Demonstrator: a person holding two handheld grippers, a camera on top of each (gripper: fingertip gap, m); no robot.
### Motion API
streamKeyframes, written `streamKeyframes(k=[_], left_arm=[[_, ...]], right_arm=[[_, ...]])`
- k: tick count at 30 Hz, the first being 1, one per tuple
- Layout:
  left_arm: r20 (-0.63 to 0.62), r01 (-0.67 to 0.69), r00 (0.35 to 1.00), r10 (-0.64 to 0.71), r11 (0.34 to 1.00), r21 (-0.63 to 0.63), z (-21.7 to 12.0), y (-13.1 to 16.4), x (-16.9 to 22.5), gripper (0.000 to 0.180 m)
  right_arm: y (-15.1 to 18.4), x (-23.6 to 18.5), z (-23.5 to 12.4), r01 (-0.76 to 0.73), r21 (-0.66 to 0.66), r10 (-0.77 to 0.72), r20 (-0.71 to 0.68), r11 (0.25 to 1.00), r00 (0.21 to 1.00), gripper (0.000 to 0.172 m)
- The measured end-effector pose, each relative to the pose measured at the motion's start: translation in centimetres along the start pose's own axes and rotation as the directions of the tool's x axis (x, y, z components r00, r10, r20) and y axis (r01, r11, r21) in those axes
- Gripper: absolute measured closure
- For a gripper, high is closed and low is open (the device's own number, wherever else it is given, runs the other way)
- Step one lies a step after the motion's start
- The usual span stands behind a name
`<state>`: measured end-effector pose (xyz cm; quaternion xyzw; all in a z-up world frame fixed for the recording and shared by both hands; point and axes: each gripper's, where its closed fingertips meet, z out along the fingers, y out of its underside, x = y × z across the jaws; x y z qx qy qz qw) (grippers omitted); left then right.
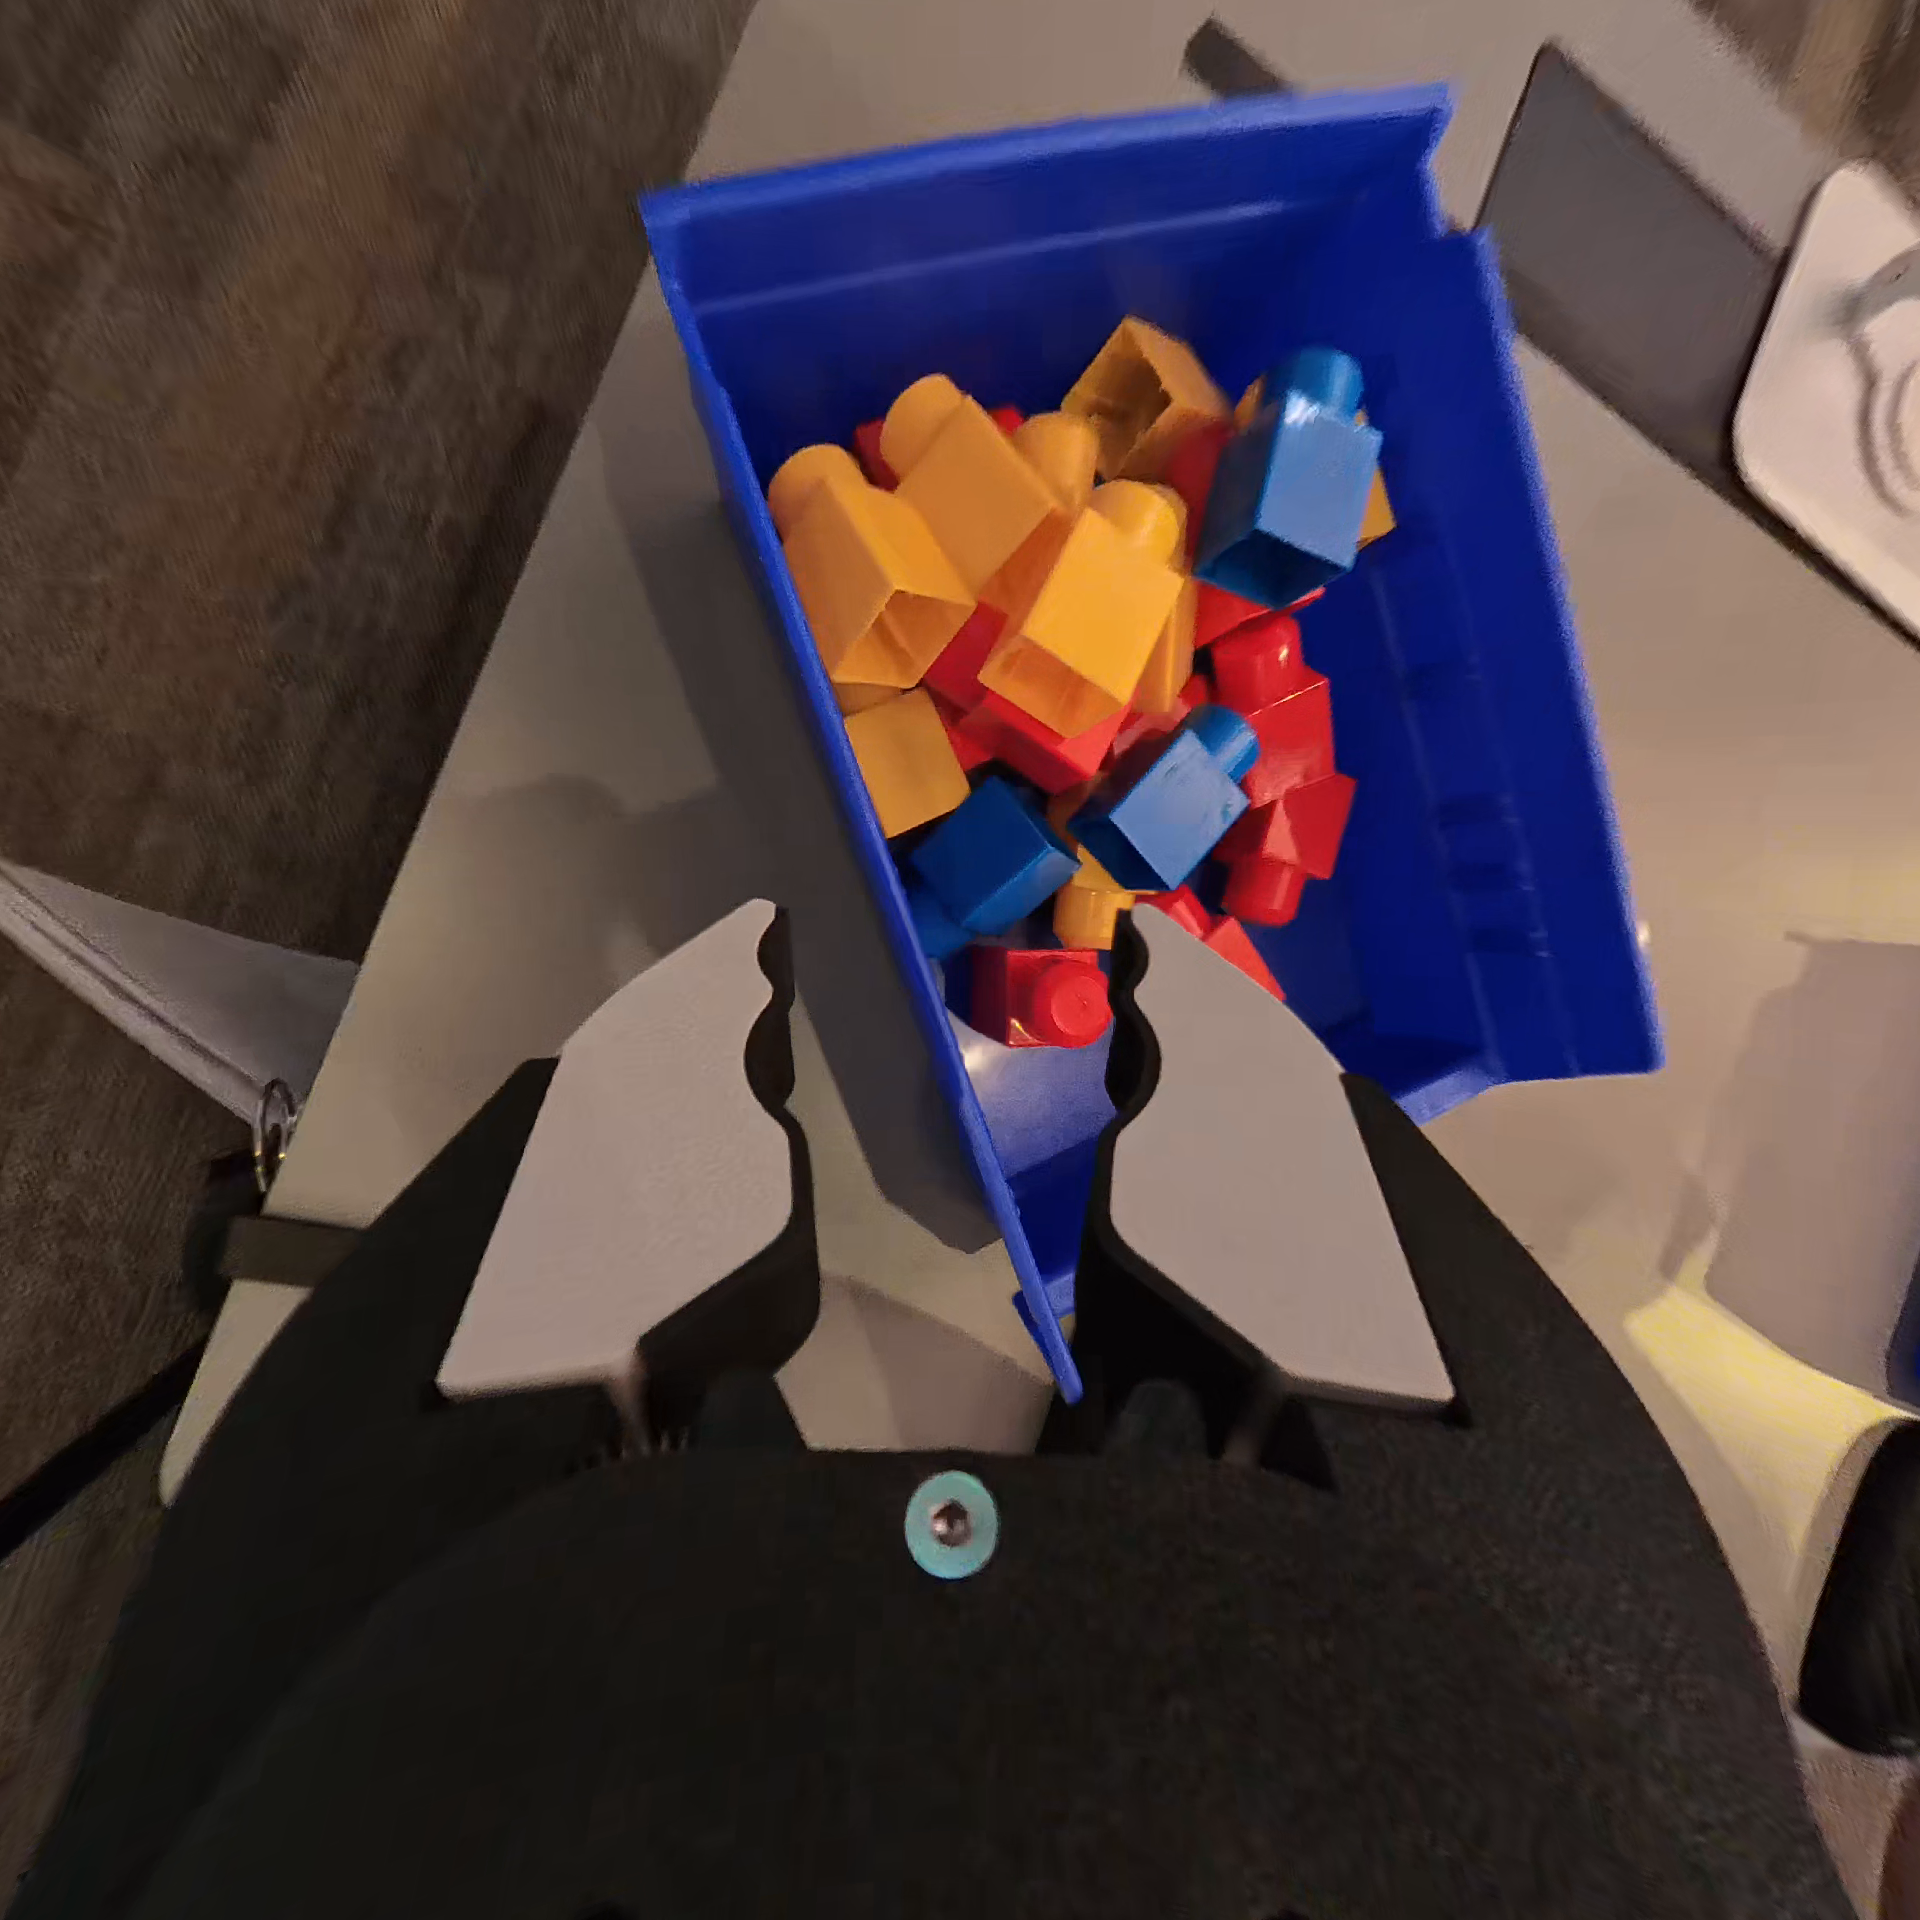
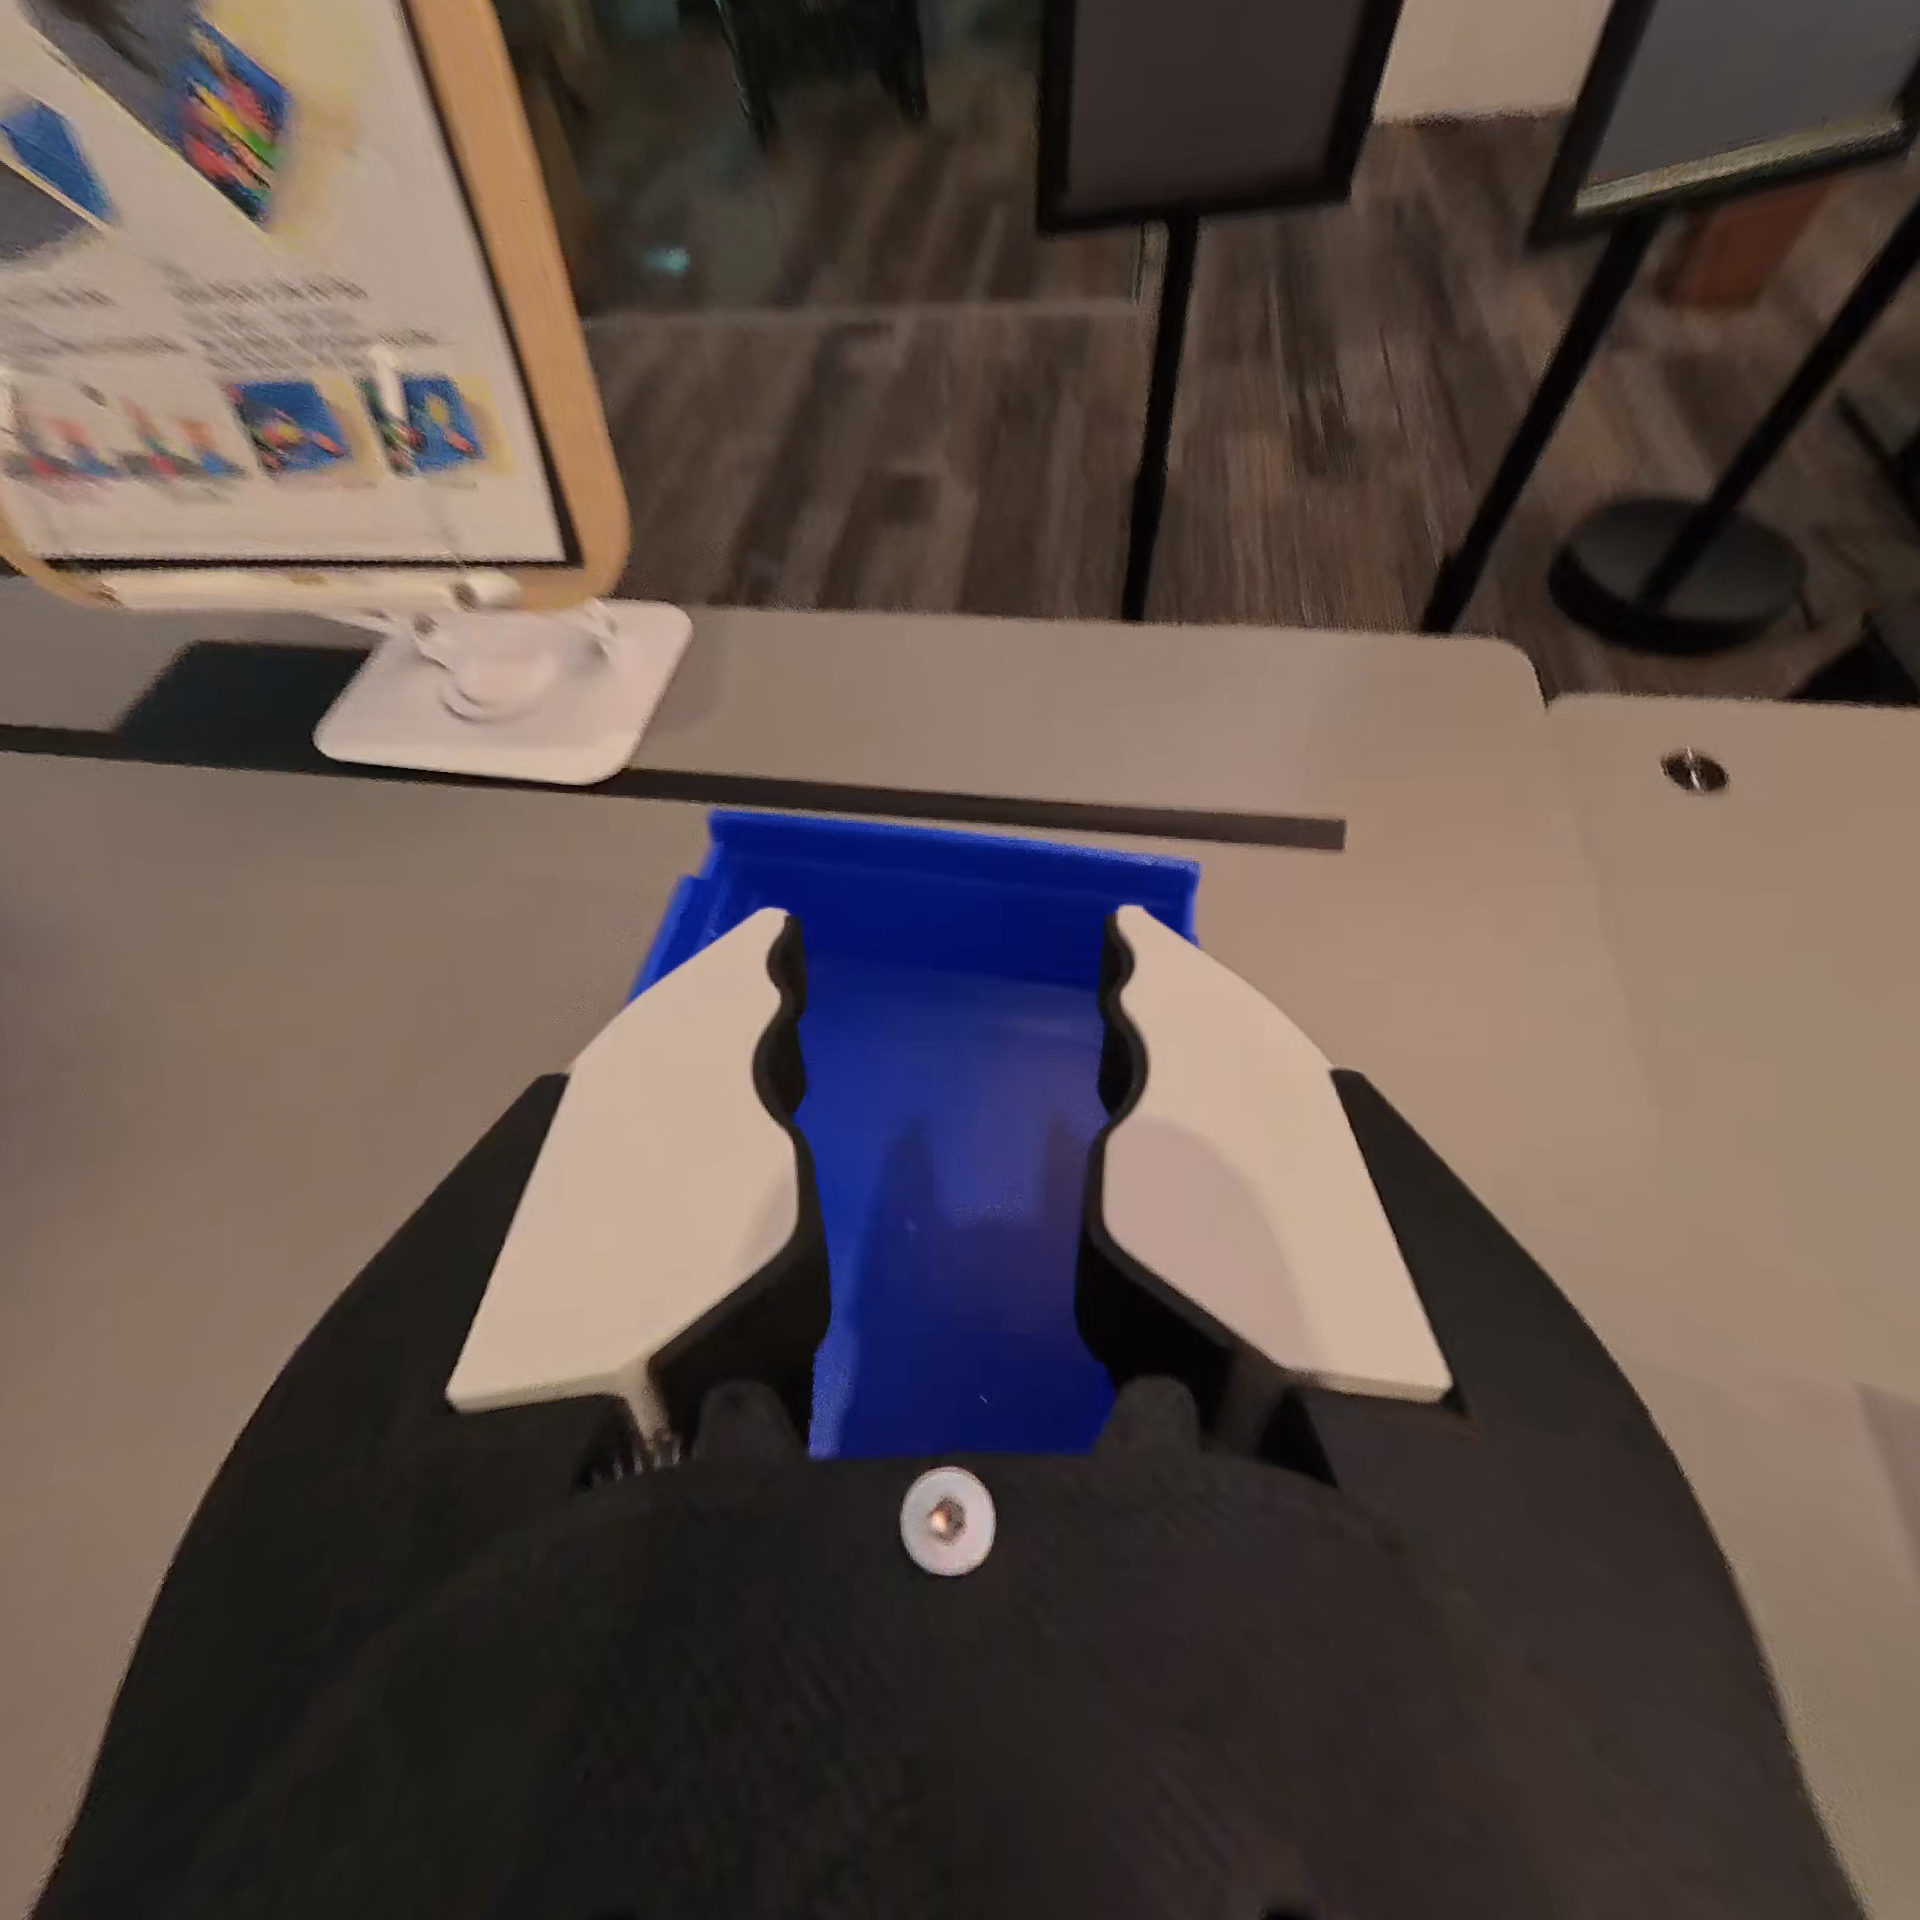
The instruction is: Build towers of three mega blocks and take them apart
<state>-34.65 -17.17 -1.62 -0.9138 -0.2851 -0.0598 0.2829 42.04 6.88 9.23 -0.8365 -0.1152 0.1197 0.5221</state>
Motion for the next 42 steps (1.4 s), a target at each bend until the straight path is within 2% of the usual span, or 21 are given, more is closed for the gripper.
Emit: streamKeyframes(k=[4, 8, 10, 14, 16, 20, 24, 28, 29, 33, 35, 38, 40, 42], left_arm=[[0.077, -0.027, 0.996, 0.045, 0.974, -0.224, 4.3, 2.0, -1.3, 0.119], [0.079, -0.037, 0.994, 0.072, 0.925, -0.379, 7.0, 4.0, -1.9, 0.143], [0.083, -0.038, 0.993, 0.08, 0.909, -0.415, 7.9, 4.3, -2.0, 0.164], [0.145, -0.129, 0.966, 0.212, 0.889, -0.439, 8.4, 3.6, -2.2, 0.166], [0.158, -0.205, 0.944, 0.291, 0.888, -0.411, 9.4, 2.3, -1.8, 0.167], [0.05, -0.369, 0.907, 0.417, 0.847, -0.383, 11.1, 0.9, 1.7, 0.17], [-0.033, -0.52, 0.839, 0.542, 0.784, -0.339, 12.4, 0.3, 5.1, 0.171], [-0.002, -0.654, 0.733, 0.68, 0.704, -0.275, 13.8, -1.2, 6.4, 0.164], [0.005, -0.643, 0.742, 0.67, 0.714, -0.277, 13.9, -1.3, 6.5, 0.164], [-0.032, -0.514, 0.848, 0.529, 0.806, -0.294, 13.7, -0.7, 6.8, 0.172], [-0.048, -0.511, 0.853, 0.52, 0.812, -0.28, 13.5, -0.7, 6.9, 0.173], [-0.01, -0.509, 0.854, 0.52, 0.832, -0.218, 11.7, -1.8, 6.6, 0.159], [0.009, -0.497, 0.866, 0.501, 0.861, -0.109, 9.0, -3.3, 7.2, 0.164], [0.011, -0.521, 0.852, 0.523, 0.848, 0.098, 5.4, -5.5, 9.2, 0.159]], right_arm=[[-0.8, -3.6, -0.5, 0.052, 0.087, -0.058, 0.067, 0.995, 0.996, 0.118], [-0.7, -5.7, 0.1, 0.135, 0.075, -0.142, 0.095, 0.988, 0.985, 0.119], [-0.9, -6.4, 0.3, 0.161, 0.093, -0.17, 0.095, 0.983, 0.981, 0.12], [0.0, -7.7, 1.6, 0.195, 0.044, -0.199, 0.143, 0.98, 0.97, 0.12], [0.1, -8.2, 2.1, 0.211, 0.037, -0.214, 0.147, 0.977, 0.966, 0.12], [0.5, -9.8, 2.8, 0.23, 0.024, -0.23, 0.191, 0.973, 0.954, 0.121], [1.5, -11.3, 4.1, 0.269, -0.016, -0.26, 0.22, 0.963, 0.94, 0.121], [2.8, -13.0, 5.7, 0.326, -0.061, -0.3, 0.263, 0.944, 0.917, 0.121], [3.2, -13.3, 6.1, 0.34, -0.08, -0.309, 0.265, 0.937, 0.913, 0.122], [4.6, -13.9, 7.3, 0.404, -0.135, -0.361, 0.26, 0.905, 0.895, 0.121], [4.6, -14.1, 7.7, 0.411, -0.134, -0.37, 0.252, 0.902, 0.894, 0.121], [4.0, -14.6, 7.9, 0.402, -0.089, -0.369, 0.255, 0.911, 0.894, 0.121], [3.2, -14.8, 7.8, 0.4, -0.04, -0.38, 0.24, 0.916, 0.893, 0.118], [2.0, -15.4, 7.6, 0.381, 0.043, -0.38, 0.24, 0.923, 0.893, 0.115]])
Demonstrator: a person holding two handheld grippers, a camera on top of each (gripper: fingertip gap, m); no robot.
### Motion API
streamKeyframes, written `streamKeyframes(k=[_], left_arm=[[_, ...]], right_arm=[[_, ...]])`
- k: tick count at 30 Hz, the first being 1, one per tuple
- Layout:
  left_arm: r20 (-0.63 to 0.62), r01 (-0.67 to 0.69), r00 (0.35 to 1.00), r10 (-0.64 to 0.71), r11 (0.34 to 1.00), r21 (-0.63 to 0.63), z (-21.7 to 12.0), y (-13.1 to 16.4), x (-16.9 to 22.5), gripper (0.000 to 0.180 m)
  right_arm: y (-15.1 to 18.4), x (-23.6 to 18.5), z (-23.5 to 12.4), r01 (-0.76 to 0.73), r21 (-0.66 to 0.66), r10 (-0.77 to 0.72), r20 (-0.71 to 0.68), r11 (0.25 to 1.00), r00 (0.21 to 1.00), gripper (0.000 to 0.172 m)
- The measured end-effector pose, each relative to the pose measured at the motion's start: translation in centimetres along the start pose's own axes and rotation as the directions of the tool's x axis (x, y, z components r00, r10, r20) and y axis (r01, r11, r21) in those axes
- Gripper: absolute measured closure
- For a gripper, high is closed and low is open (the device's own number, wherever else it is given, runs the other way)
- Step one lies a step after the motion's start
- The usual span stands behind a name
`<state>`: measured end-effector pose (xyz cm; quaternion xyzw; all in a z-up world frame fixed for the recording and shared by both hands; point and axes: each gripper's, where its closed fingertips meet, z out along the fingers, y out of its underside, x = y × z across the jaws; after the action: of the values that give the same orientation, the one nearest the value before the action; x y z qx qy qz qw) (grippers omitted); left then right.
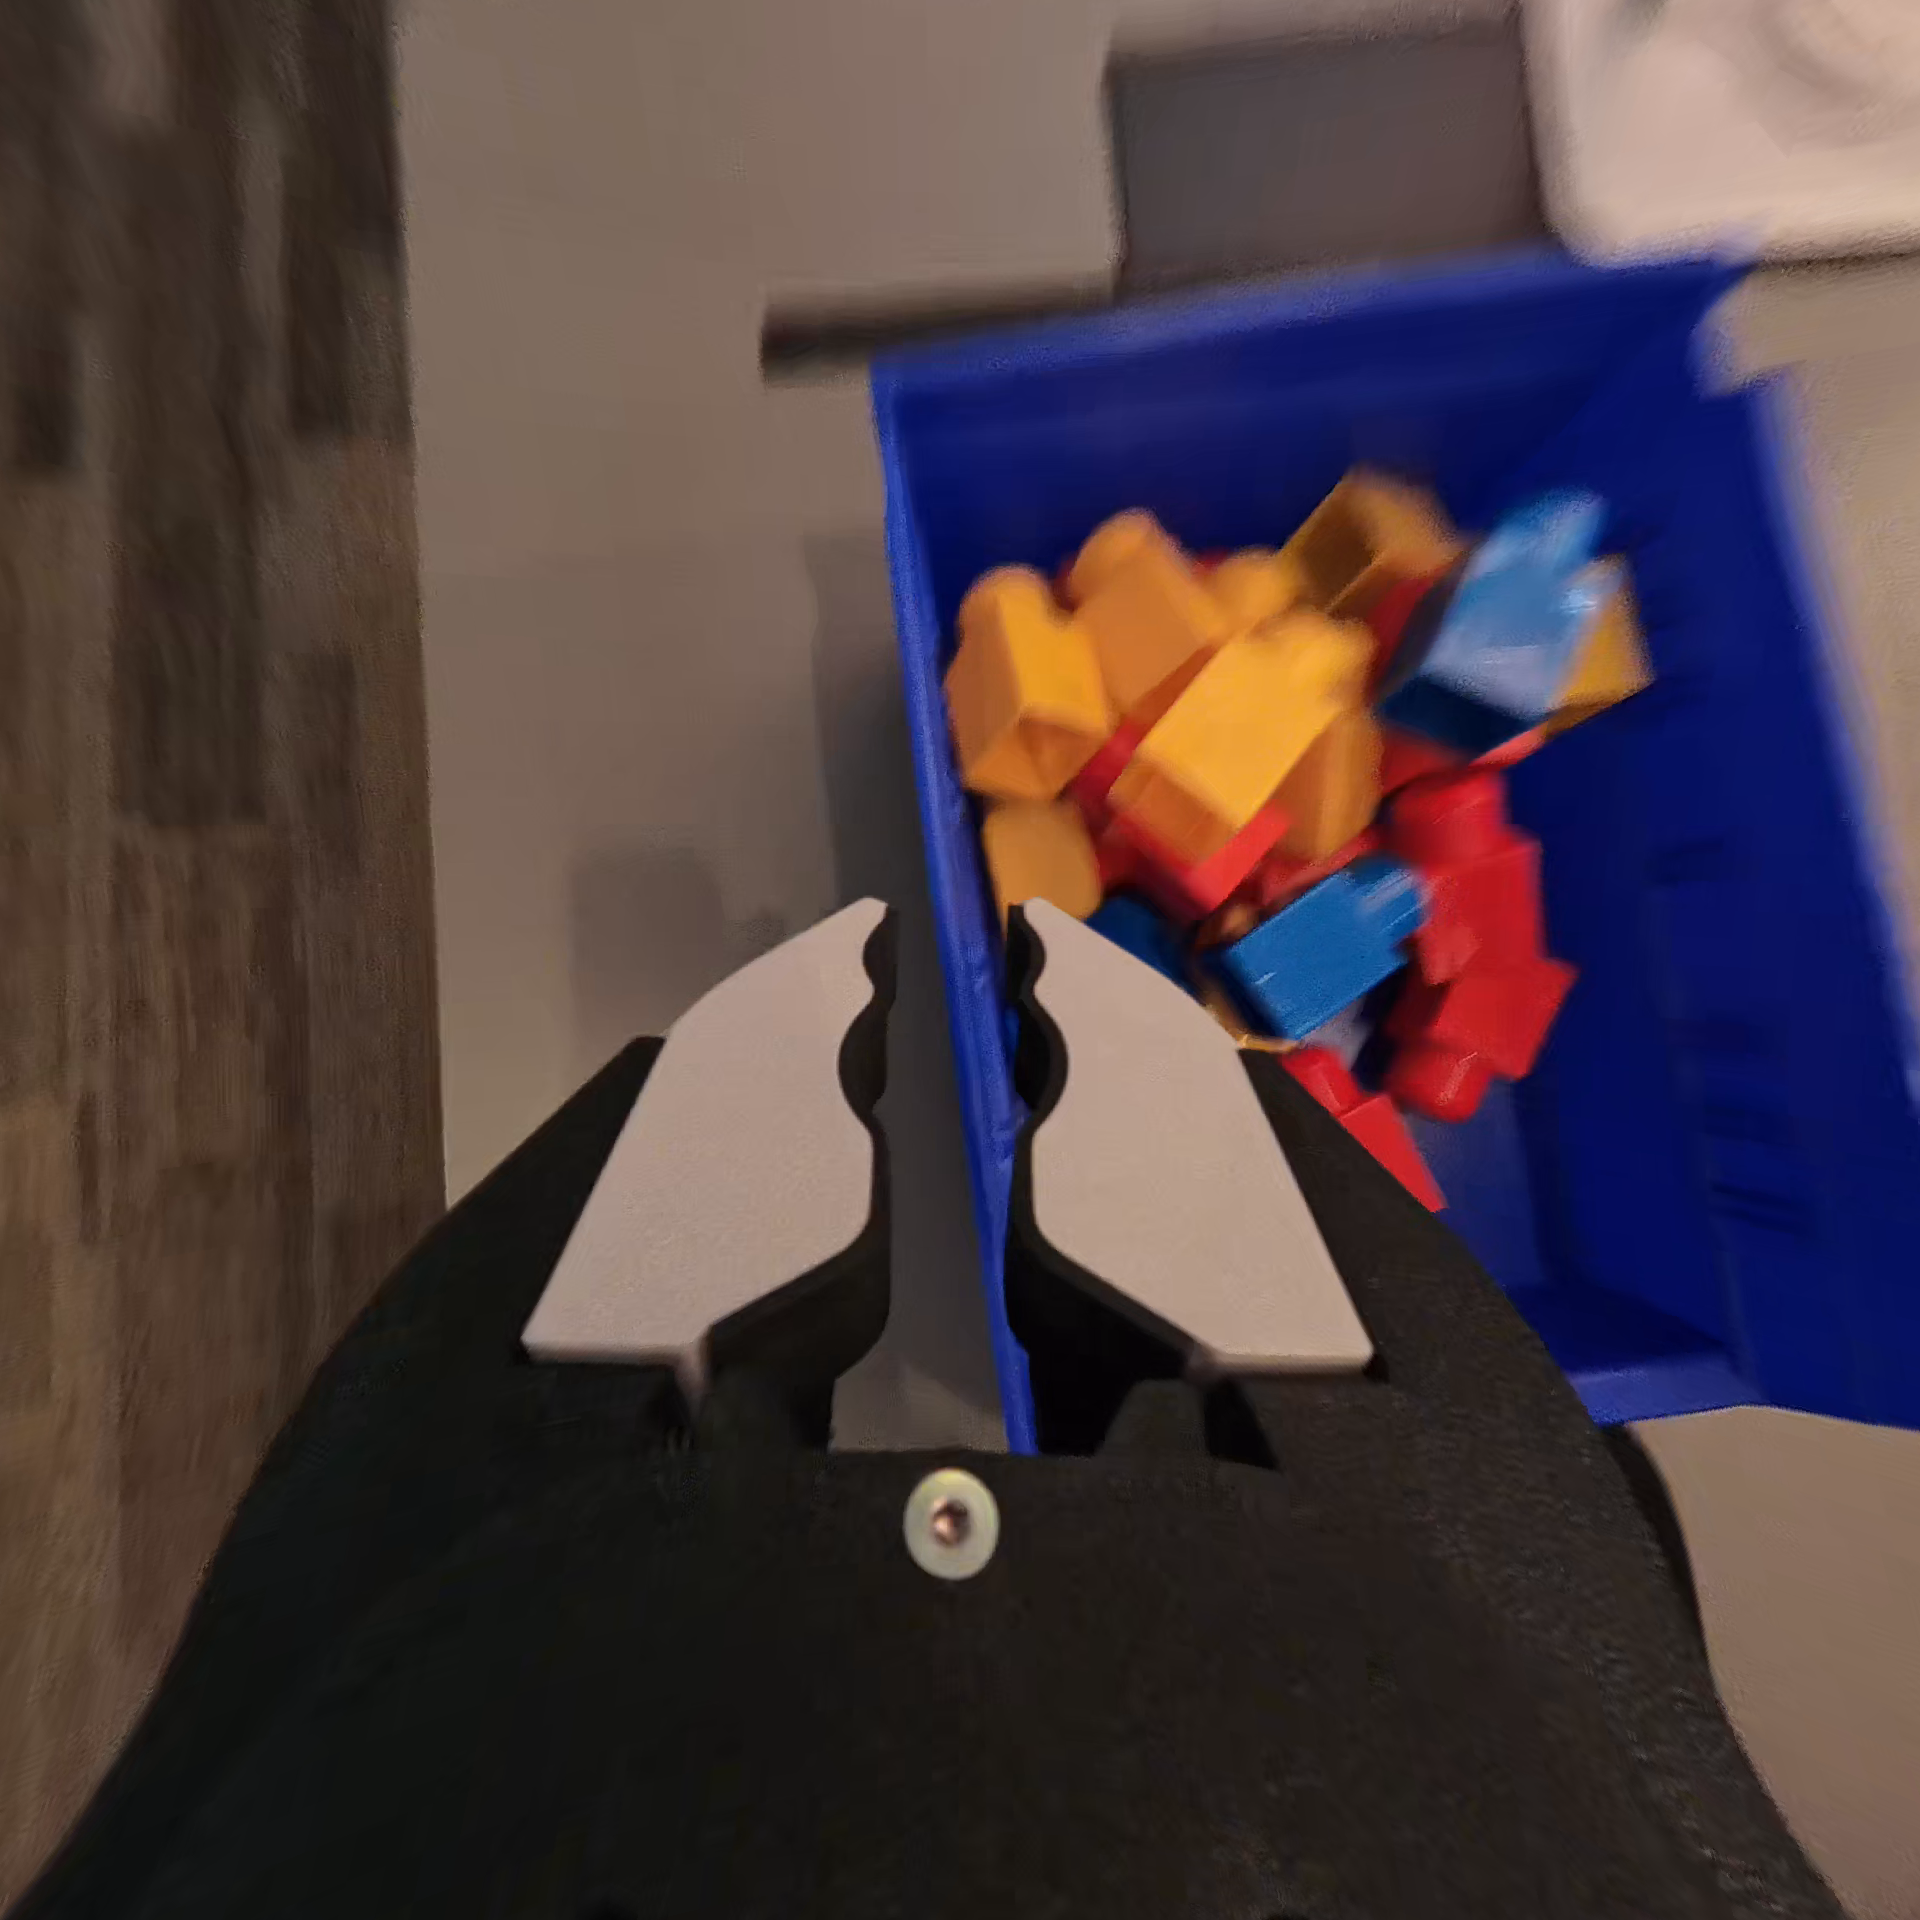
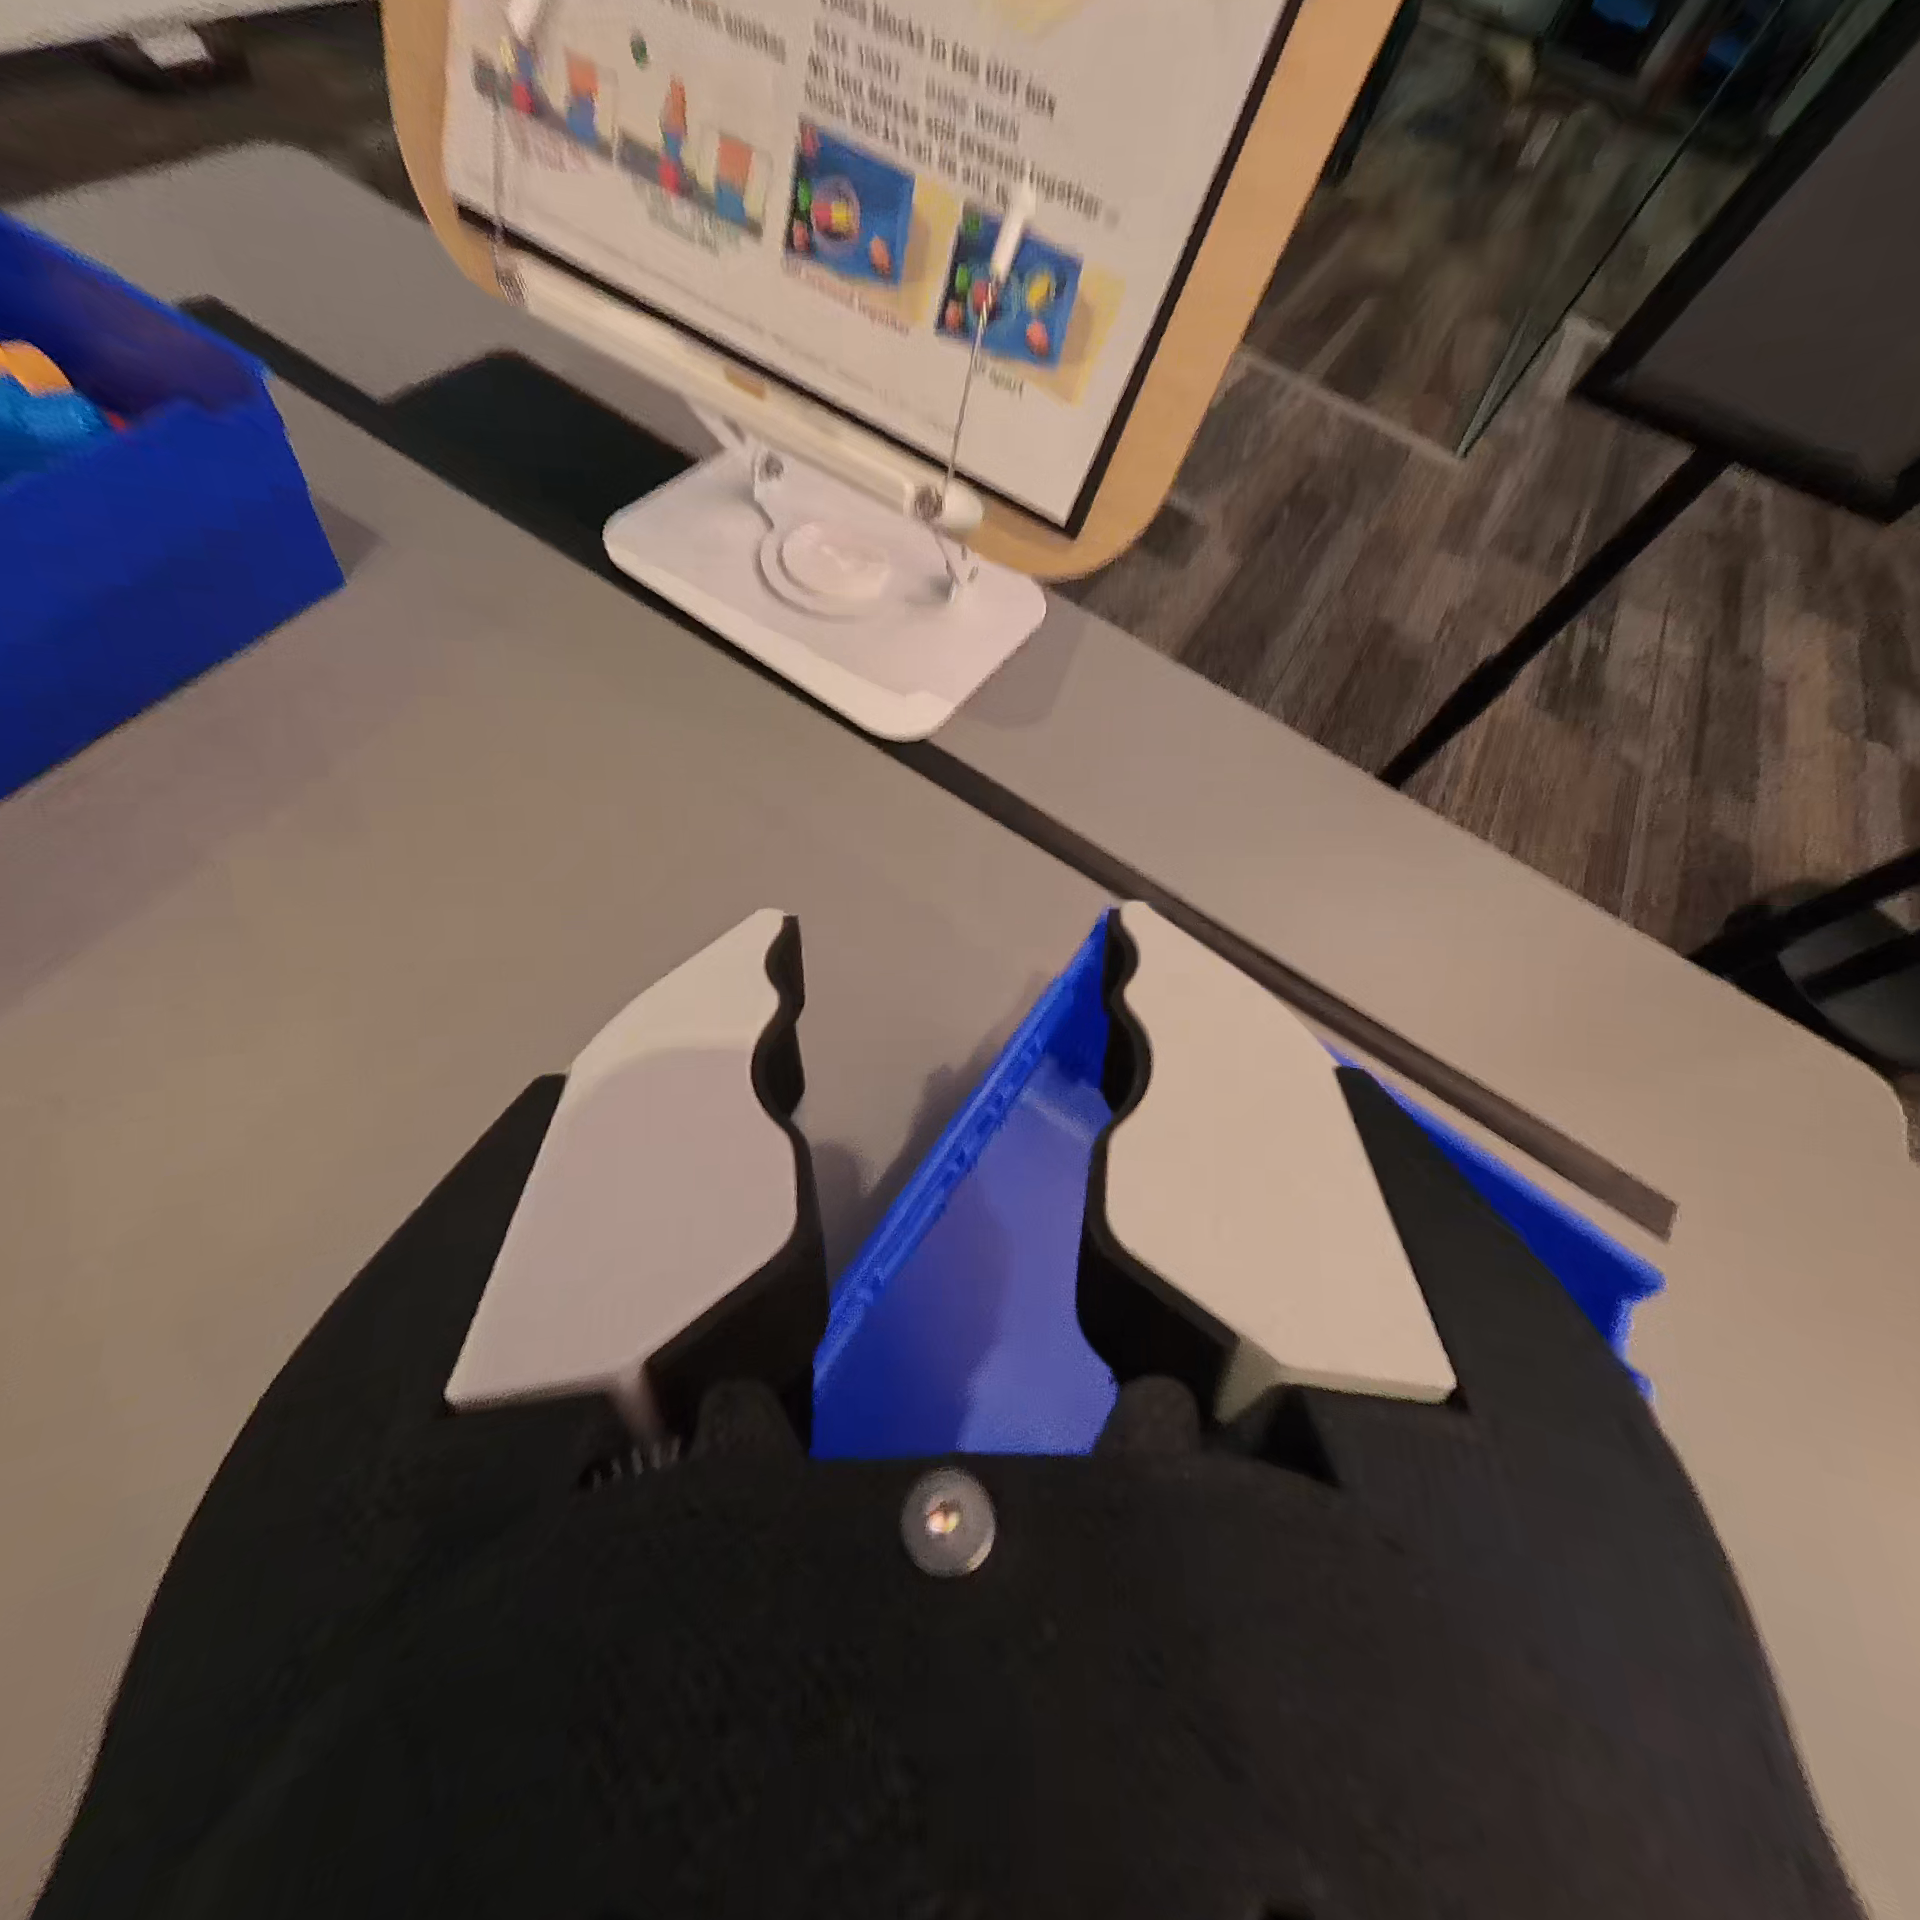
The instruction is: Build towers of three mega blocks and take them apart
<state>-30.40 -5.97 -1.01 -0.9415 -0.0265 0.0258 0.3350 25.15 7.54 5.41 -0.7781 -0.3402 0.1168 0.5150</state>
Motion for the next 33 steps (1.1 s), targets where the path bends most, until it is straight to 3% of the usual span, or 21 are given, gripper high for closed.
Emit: streamKeyframes(k=[2, 5, 7, 11, 14, 19, 29, 33], left_arm=[[-0.076, -0.039, 0.995, 0.057, 0.973, 0.227, -3.2, -3.3, 2.4, 0.155], [-0.205, -0.1, 0.952, 0.229, 0.861, 0.499, -6.2, -6.6, 7.8, 0.143], [-0.213, -0.145, 0.924, 0.319, 0.803, 0.577, -5.8, -7.9, 10.9, 0.147], [-0.206, -0.318, 0.888, 0.411, 0.873, 0.37, 0.4, -6.7, 14.8, 0.141], [-0.088, -0.398, 0.904, 0.419, 0.897, 0.19, 4.9, -5.6, 13.8, 0.143], [-0.134, -0.431, 0.893, 0.43, 0.902, 0.023, 8.5, -3.2, 13.9, 0.129], [-0.116, -0.461, 0.883, 0.455, 0.886, -0.036, 9.9, -2.6, 13.5, 0.144], [-0.164, -0.397, 0.898, 0.407, 0.913, 0.094, 7.2, -4.7, 14.8, 0.143]], right_arm=[[-1.7, -0.9, -0.2, -0.031, 0.111, 0.026, 0.051, 0.993, 0.998, 0.116], [-3.7, -2.7, -0.4, -0.097, 0.255, 0.053, 0.174, 0.962, 0.983, 0.115], [-4.2, -3.8, -0.3, -0.126, 0.295, 0.056, 0.235, 0.947, 0.97, 0.116], [-3.4, -5.2, 1.1, -0.107, 0.245, 0.04, 0.262, 0.964, 0.964, 0.115], [-3.0, -6.1, 1.9, -0.085, 0.219, 0.022, 0.275, 0.972, 0.961, 0.115], [-2.1, -7.3, 3.1, -0.046, 0.167, -0.004, 0.283, 0.985, 0.959, 0.114], [-0.5, -9.8, 5.2, 0.021, 0.087, -0.048, 0.321, 0.996, 0.946, 0.113], [-0.6, -11.4, 5.7, 0.028, 0.116, -0.069, 0.369, 0.993, 0.927, 0.114]])
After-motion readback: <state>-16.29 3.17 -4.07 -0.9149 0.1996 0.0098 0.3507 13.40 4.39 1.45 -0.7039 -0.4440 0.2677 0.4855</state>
